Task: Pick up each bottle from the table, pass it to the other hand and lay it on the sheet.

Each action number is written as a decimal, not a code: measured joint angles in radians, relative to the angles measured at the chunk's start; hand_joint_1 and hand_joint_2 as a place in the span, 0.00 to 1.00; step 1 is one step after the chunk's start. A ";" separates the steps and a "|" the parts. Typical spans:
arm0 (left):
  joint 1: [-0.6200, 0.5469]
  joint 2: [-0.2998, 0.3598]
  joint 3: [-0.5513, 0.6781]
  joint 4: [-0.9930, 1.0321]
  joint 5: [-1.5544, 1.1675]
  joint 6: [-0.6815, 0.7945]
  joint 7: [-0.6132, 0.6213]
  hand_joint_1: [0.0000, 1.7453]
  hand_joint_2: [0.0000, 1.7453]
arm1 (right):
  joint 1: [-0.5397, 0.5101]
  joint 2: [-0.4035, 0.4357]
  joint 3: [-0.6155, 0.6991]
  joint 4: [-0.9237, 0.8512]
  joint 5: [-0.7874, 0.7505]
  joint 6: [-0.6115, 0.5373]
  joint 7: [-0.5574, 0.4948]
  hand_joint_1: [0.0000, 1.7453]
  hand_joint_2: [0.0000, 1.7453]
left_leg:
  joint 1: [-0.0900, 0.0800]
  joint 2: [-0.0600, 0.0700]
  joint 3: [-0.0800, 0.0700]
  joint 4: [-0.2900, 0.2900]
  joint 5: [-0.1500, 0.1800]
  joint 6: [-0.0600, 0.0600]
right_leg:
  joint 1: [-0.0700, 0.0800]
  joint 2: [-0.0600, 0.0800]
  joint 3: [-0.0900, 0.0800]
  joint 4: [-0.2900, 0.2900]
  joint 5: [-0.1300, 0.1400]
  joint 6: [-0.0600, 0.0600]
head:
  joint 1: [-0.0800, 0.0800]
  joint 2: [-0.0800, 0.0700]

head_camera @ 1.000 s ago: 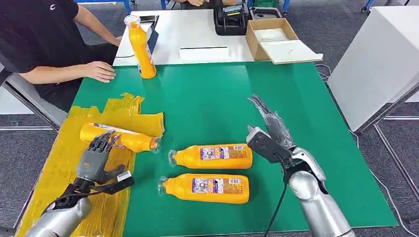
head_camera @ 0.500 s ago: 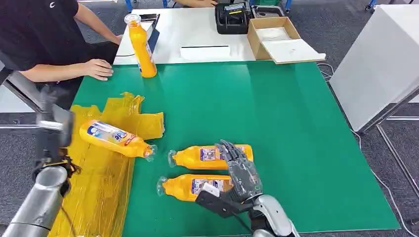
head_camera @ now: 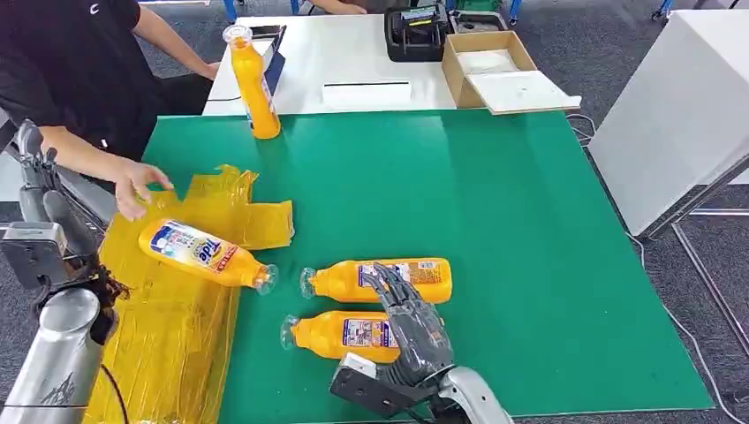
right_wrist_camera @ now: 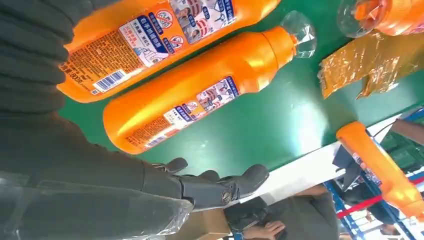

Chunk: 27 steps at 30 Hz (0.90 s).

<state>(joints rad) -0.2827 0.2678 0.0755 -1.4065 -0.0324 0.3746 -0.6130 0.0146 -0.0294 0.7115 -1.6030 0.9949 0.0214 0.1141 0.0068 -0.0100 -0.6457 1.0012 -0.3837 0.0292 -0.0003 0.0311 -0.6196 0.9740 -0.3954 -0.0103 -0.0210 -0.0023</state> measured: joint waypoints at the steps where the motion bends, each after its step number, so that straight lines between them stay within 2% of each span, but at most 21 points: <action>1: 0.000 -0.003 0.000 -0.003 -0.001 0.000 0.001 0.00 0.00 | 0.001 0.003 0.001 -0.001 0.002 0.003 0.002 0.00 1.00 | 0.000 0.000 0.000 0.000 0.000 0.000 | 0.000 0.000 0.000 0.000 0.000 0.000 | -0.001 0.000; 15: 0.035 -0.024 0.011 -0.072 -0.012 0.010 0.016 0.00 0.00 | -0.015 0.027 0.002 0.003 0.021 0.056 0.026 0.00 1.00 | 0.000 0.000 0.000 0.000 0.000 0.000 | 0.000 0.000 0.000 0.000 0.000 0.000 | -0.001 0.000; 27: 0.069 -0.038 0.032 -0.104 -0.018 0.010 0.036 0.00 0.00 | -0.025 0.047 -0.036 0.090 0.130 0.145 0.113 0.00 1.00 | 0.000 0.000 0.000 0.000 0.000 0.000 | 0.000 0.000 0.000 0.000 0.000 0.000 | 0.000 0.000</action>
<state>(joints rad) -0.2134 0.2300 0.1072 -1.5106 -0.0504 0.3845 -0.5772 -0.0101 0.0176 0.6756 -1.5133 1.1250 0.1667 0.2266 0.0068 -0.0102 -0.6460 1.0011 -0.3838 0.0292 -0.0003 0.0309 -0.6196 0.9739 -0.3954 -0.0103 -0.0214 -0.0023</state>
